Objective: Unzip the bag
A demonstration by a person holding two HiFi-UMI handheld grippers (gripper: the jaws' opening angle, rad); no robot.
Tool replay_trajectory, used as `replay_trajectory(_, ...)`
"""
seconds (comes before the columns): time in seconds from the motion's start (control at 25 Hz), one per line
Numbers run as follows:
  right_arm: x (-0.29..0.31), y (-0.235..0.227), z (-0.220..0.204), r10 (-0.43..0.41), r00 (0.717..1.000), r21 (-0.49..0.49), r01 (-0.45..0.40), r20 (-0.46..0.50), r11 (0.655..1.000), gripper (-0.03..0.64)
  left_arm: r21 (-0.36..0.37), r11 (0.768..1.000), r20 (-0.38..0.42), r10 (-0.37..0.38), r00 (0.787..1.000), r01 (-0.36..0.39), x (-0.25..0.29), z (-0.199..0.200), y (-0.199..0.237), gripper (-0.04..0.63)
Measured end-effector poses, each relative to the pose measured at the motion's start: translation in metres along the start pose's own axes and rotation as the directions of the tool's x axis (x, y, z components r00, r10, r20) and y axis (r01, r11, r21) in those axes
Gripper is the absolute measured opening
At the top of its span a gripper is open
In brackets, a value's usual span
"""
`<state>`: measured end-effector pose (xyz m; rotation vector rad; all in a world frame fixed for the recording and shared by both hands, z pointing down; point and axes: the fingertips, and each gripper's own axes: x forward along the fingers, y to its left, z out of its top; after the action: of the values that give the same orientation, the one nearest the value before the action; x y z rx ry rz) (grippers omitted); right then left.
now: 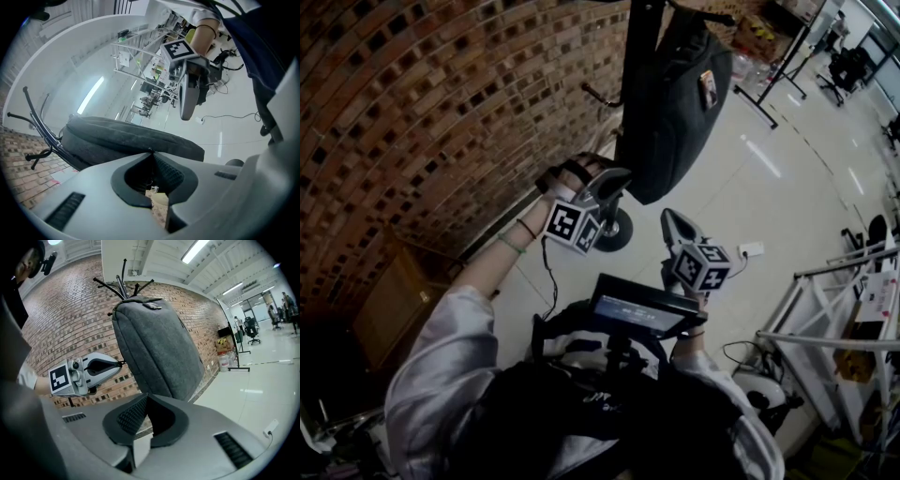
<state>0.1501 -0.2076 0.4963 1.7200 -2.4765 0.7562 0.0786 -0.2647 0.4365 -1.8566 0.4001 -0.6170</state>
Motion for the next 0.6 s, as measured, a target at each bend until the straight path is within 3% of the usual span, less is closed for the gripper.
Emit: replay_trajectory(0.6, 0.003, 0.000, -0.003, 0.010, 1.000, -0.002, -0.010, -0.014, 1.000, -0.009, -0.050, 0.998, 0.004, -0.037, 0.999, 0.037, 0.008, -0.005, -0.016, 0.020)
